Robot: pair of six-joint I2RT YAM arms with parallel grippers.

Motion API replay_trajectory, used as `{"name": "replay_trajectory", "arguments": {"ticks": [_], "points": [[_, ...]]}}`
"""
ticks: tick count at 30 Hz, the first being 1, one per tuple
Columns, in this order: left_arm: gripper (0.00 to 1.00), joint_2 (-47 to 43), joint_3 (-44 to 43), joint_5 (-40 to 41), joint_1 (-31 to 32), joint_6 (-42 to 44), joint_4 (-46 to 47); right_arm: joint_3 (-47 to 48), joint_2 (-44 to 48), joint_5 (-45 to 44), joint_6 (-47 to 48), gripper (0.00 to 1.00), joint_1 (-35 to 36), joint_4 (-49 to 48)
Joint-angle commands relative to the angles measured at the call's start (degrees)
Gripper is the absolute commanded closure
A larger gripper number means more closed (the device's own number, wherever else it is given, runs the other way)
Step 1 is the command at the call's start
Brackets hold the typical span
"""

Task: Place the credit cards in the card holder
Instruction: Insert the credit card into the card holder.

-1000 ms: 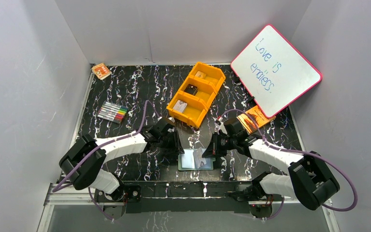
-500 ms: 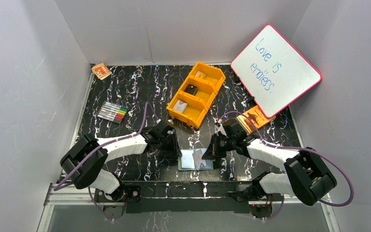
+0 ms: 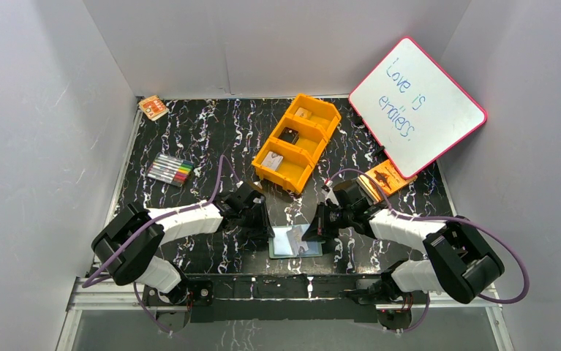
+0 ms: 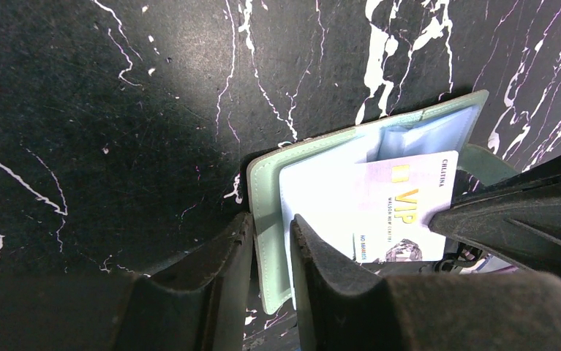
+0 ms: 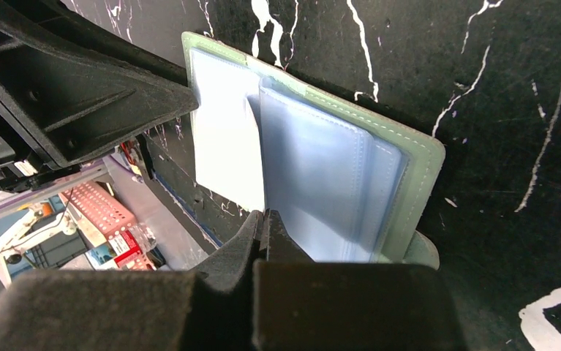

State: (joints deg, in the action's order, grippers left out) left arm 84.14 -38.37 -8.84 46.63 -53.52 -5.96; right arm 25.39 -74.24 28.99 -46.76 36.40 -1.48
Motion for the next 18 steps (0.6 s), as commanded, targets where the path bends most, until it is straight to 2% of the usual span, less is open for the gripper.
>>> {"name": "replay_trajectory", "arguments": {"ticks": [1,18], "points": [[0.76,0.41,0.74,0.89,0.26,0.93,-1.25,0.11,1.15,-1.35,-0.76,1.0,0.46,-1.46],[0.77,-1.94,0.34,2.21,0.21,2.0,-5.01,-1.8,-2.08,-4.66,-4.03,1.0,1.04,-6.83]]}}
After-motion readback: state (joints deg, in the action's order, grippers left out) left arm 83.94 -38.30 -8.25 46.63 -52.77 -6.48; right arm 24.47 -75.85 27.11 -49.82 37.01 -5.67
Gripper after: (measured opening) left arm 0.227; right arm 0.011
